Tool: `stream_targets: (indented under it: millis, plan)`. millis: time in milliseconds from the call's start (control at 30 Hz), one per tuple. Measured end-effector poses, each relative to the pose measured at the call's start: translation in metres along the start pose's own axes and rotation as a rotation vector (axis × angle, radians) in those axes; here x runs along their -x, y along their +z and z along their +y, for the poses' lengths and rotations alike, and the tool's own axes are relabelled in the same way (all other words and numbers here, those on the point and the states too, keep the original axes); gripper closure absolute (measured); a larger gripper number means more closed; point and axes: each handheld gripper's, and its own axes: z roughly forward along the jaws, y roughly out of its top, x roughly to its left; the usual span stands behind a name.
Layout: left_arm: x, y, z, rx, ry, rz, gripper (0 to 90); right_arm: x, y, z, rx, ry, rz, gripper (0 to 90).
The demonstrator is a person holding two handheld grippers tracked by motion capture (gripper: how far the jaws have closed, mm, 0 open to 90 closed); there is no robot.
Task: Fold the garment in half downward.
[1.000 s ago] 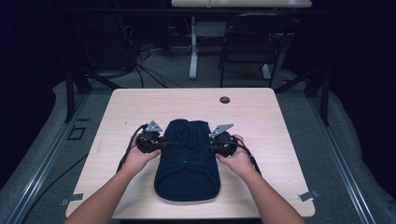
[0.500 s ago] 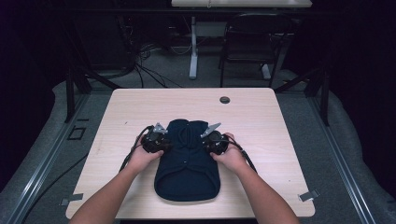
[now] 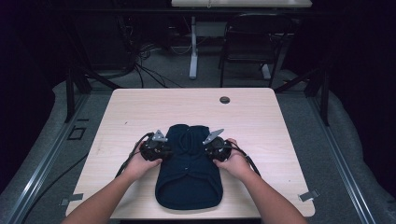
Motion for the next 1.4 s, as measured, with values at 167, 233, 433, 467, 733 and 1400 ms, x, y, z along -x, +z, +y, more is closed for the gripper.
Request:
stream_targets:
  millis: [167, 233, 433, 467, 733, 1400]
  plan:
    - [0.005, -0.003, -0.003, -0.004, 0.012, -0.017, 71.6, -0.008, -0.004, -0.004, -0.012, -0.020, 0.011, 83.4]
    - [0.005, -0.004, -0.002, -0.015, 0.007, -0.023, 71.1, -0.010, -0.006, -0.002, -0.030, -0.029, 0.020, 83.1]
    - [-0.004, -0.012, 0.021, -0.007, 0.032, 0.005, 69.8, -0.006, -0.015, 0.016, -0.031, -0.067, 0.006, 82.9]
    - [-0.007, -0.014, 0.025, -0.001, 0.030, 0.009, 69.4, -0.004, -0.017, 0.021, -0.027, -0.074, -0.005, 81.9]
    - [-0.030, -0.019, 0.054, 0.029, 0.026, 0.055, 66.4, 0.022, -0.020, 0.053, -0.031, -0.144, -0.055, 76.1]
    - [-0.058, 0.008, 0.071, -0.009, 0.022, 0.117, 65.9, 0.060, 0.008, 0.075, -0.096, -0.174, -0.109, 69.0]
